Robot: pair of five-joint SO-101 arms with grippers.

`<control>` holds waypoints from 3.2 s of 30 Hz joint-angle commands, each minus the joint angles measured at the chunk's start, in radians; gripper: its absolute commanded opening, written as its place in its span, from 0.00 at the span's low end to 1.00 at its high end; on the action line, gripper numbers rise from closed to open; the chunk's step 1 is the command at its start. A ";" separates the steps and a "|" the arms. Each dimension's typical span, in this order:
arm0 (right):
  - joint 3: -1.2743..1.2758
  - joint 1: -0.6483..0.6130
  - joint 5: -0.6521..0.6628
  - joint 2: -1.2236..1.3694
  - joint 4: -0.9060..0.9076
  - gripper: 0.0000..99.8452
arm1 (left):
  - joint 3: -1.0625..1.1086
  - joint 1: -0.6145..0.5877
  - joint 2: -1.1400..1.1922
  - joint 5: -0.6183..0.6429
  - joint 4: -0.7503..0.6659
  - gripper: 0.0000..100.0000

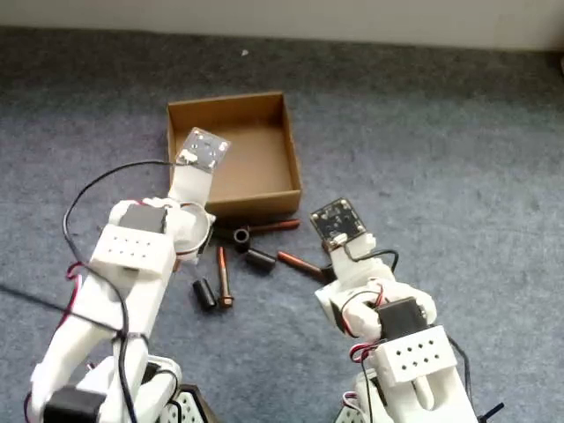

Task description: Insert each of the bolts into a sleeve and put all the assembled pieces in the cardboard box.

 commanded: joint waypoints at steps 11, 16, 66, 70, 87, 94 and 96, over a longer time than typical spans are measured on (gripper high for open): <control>-0.120 -0.249 -0.261 -0.025 -0.188 0.00 | 0.097 -0.001 -0.823 0.187 0.005 0.00; -0.120 -0.249 -0.262 -0.038 -0.248 0.00 | 0.099 0.001 -0.944 0.315 -0.015 0.00; 0.467 -0.438 -0.199 -0.713 -0.780 0.00 | 0.151 0.387 -0.983 0.376 -0.117 0.00; 0.458 -0.441 -0.199 -0.713 -0.780 0.00 | 0.208 0.371 -0.983 0.376 -0.127 0.00; 0.458 -0.412 -0.207 -0.713 -0.777 0.00 | 0.162 0.364 -0.983 0.287 0.025 0.29; 0.456 -0.335 -0.338 -0.713 -0.725 0.00 | -0.016 0.317 -0.983 0.239 0.170 0.29; 0.458 -0.332 -0.339 -0.713 -0.696 0.00 | -0.045 0.259 -0.983 0.222 0.187 0.29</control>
